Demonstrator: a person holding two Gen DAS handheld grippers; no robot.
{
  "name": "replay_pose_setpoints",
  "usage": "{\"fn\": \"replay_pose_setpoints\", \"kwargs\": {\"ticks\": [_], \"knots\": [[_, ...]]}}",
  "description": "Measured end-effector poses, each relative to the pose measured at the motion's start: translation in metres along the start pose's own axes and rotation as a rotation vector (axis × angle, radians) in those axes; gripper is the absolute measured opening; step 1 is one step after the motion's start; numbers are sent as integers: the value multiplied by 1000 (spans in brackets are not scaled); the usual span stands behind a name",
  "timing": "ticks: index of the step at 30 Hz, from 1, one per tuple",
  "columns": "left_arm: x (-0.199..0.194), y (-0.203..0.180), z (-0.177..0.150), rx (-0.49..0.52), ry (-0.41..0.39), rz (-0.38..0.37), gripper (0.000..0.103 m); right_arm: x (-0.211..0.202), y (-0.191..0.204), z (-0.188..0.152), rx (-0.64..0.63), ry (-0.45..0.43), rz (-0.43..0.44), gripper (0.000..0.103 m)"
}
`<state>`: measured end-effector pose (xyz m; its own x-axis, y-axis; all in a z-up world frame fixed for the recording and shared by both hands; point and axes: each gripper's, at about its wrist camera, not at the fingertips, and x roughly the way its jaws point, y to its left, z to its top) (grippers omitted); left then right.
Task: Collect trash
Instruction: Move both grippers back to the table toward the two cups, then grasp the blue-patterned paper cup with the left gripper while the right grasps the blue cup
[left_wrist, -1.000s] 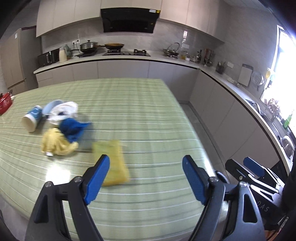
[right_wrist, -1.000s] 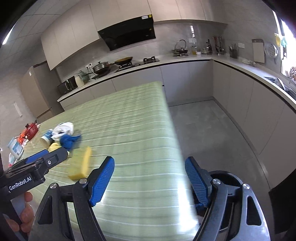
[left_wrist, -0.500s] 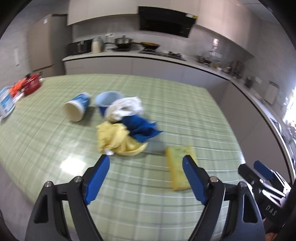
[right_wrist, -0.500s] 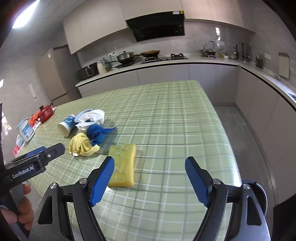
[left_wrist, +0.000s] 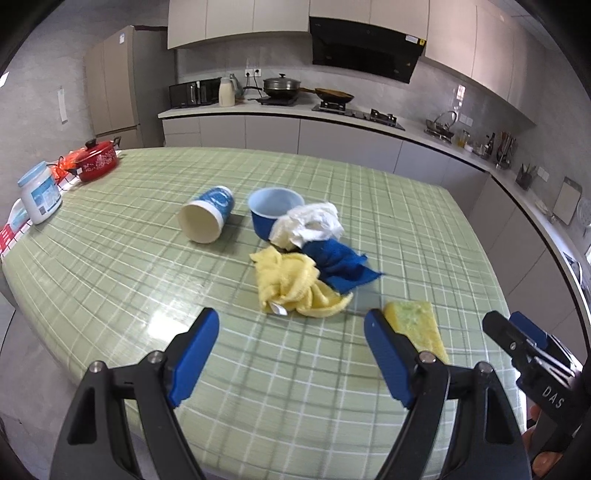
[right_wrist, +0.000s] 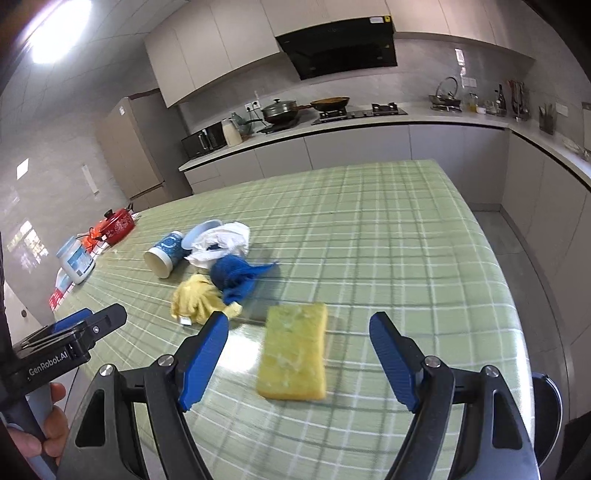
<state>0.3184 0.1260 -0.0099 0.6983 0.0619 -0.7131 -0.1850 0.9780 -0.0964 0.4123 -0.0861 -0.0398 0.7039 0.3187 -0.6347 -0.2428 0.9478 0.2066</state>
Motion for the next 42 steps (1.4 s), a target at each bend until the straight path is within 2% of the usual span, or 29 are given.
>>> {"fn": "replay_pose_setpoints", "kwargs": {"ticks": [9, 14, 18, 25, 42], "knots": [[30, 60, 36, 24, -12, -48, 82, 30, 59, 19, 6, -42, -34, 81], [60, 106, 69, 53, -6, -78, 82, 66, 109, 33, 35, -36, -61, 81], [84, 126, 87, 84, 14, -89, 82, 96, 140, 46, 49, -27, -74, 82], [113, 135, 105, 98, 43, -112, 82, 133, 172, 67, 21, -3, -98, 83], [170, 119, 130, 143, 107, -109, 82, 224, 175, 108, -8, 94, -126, 84]]}}
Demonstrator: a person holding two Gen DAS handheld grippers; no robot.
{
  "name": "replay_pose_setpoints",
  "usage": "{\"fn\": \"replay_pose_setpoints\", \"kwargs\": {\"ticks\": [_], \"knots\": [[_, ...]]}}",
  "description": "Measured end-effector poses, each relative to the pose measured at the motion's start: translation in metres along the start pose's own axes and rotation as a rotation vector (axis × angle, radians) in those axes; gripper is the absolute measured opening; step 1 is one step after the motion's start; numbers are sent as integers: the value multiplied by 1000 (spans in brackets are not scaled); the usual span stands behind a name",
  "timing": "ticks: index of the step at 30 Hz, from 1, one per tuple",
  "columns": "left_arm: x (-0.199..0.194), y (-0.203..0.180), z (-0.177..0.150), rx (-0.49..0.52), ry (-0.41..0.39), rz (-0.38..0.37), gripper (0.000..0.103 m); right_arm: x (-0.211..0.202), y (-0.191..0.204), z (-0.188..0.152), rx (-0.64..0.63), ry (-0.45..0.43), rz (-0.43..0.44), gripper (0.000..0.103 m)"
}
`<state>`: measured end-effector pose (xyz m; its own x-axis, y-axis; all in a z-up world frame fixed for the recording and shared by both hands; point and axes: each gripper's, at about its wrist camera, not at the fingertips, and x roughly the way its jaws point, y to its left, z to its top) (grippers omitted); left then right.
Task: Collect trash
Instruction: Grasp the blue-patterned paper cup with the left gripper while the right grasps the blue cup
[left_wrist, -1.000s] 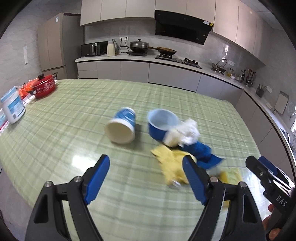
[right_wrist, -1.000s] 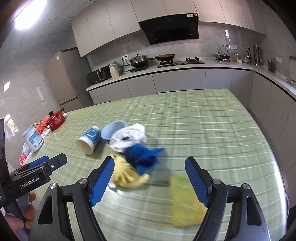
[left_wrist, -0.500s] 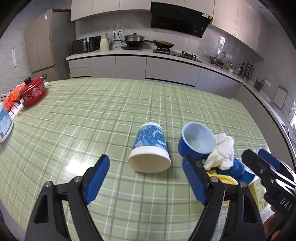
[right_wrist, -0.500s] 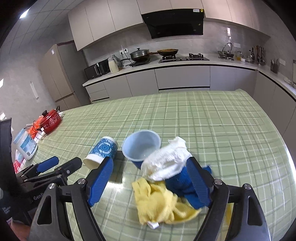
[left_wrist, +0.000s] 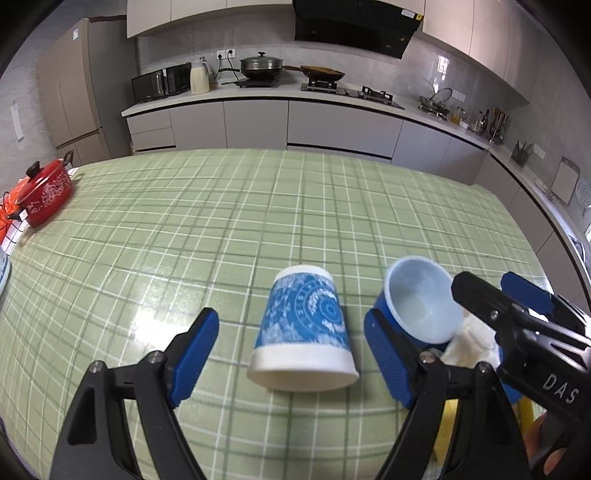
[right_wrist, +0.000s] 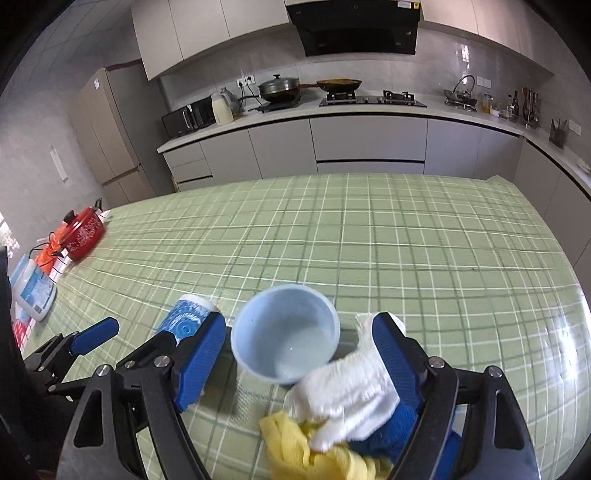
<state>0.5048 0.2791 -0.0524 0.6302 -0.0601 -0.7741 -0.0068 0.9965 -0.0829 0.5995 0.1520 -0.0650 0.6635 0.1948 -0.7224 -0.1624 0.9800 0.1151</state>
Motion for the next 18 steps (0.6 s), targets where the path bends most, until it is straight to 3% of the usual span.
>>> {"fn": "replay_pose_setpoints", "kwargs": {"ticks": [18], "knots": [[40, 6, -4, -1, 100, -14, 82, 66, 8, 6, -22, 132, -35, 84]]}}
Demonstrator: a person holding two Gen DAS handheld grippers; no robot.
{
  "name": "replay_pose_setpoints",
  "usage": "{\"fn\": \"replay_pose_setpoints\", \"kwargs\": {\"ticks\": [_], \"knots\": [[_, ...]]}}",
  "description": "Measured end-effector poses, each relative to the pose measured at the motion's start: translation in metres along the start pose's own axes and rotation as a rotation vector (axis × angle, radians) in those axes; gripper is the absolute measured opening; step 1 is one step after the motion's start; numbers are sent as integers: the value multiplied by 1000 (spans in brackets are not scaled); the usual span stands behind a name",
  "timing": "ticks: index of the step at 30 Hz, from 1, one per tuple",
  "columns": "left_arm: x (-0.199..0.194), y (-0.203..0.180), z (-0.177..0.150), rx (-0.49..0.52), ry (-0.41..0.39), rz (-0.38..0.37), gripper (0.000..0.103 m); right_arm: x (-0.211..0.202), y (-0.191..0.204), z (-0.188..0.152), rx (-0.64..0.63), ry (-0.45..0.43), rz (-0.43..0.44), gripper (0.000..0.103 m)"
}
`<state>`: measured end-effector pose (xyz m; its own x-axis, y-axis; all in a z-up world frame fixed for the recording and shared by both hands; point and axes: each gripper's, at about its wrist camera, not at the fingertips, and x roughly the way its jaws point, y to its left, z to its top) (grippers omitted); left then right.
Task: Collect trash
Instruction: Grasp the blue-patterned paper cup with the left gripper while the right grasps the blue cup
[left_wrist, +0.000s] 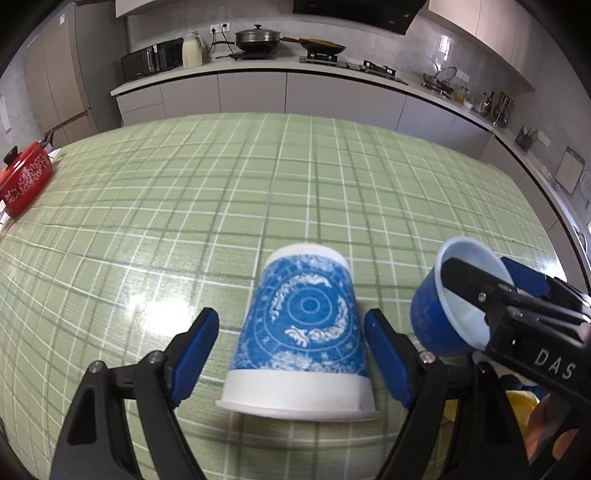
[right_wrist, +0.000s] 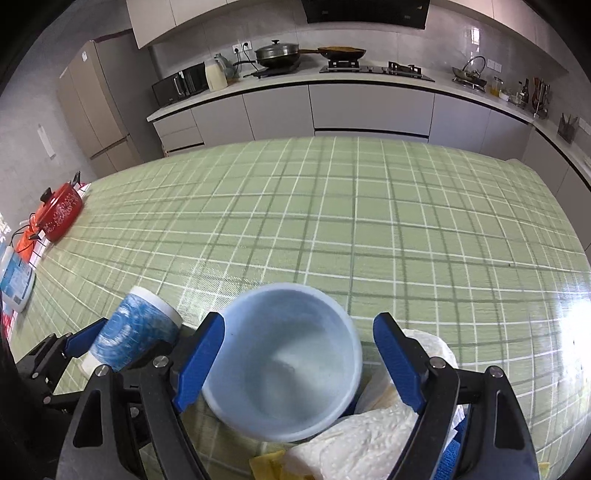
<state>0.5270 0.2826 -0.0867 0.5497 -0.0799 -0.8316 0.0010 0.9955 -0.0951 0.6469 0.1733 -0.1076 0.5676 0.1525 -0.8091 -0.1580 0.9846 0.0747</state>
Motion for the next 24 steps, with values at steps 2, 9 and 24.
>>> {"fn": "replay_pose_setpoints", "kwargs": {"ticks": [2, 9, 24], "knots": [[1, 4, -2, -11, 1, -4, 82, 3, 0, -1, -1, 9, 0, 84], [3, 5, -5, 0, -2, -20, 75, 8, 4, -12, -16, 33, 1, 85], [-2, 3, -6, 9, -8, -11, 73, 8, 20, -10, -31, 56, 57, 92]]}}
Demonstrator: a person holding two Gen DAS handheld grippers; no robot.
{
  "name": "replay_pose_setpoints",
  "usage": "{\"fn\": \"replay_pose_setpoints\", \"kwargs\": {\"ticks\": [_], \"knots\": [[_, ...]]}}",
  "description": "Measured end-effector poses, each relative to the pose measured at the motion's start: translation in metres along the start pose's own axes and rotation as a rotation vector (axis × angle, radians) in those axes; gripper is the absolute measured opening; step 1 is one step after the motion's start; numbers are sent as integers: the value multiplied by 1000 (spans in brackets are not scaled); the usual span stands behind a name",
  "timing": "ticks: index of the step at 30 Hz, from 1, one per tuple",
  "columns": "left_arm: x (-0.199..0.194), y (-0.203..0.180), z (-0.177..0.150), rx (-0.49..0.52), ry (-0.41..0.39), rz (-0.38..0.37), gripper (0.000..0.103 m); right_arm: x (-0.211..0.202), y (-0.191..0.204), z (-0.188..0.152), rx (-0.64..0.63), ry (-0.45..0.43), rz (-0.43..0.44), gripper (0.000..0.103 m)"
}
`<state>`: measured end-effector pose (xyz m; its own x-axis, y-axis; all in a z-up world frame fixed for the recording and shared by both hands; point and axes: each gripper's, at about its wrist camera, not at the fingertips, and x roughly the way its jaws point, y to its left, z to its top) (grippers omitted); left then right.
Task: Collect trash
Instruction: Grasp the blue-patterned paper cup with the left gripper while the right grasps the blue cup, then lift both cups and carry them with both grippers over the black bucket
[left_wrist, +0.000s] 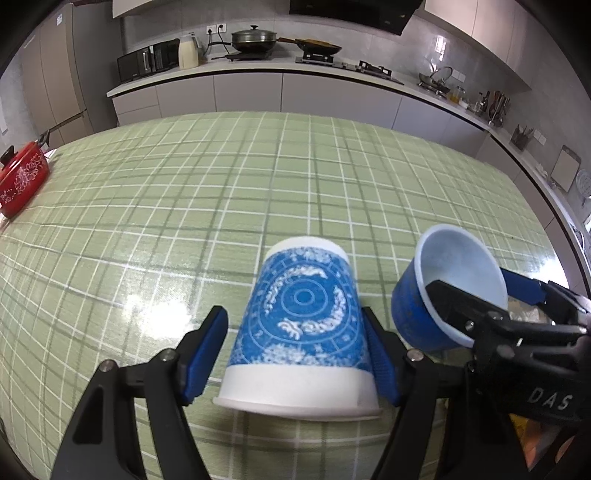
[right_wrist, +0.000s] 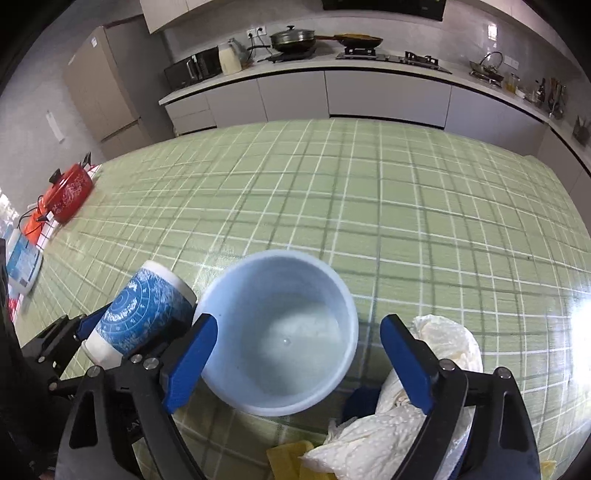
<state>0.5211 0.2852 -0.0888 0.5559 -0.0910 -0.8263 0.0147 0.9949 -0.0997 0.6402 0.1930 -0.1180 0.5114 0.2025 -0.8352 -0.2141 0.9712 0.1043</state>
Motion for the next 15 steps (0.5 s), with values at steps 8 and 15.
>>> {"fn": "replay_pose_setpoints", "kwargs": {"ticks": [8, 15], "knots": [[-3, 8, -4, -8, -13, 5, 73, -5, -4, 3, 31, -46, 27, 92], [-1, 6, -1, 4, -13, 7, 73, -12, -4, 2, 12, -46, 50, 93]]}}
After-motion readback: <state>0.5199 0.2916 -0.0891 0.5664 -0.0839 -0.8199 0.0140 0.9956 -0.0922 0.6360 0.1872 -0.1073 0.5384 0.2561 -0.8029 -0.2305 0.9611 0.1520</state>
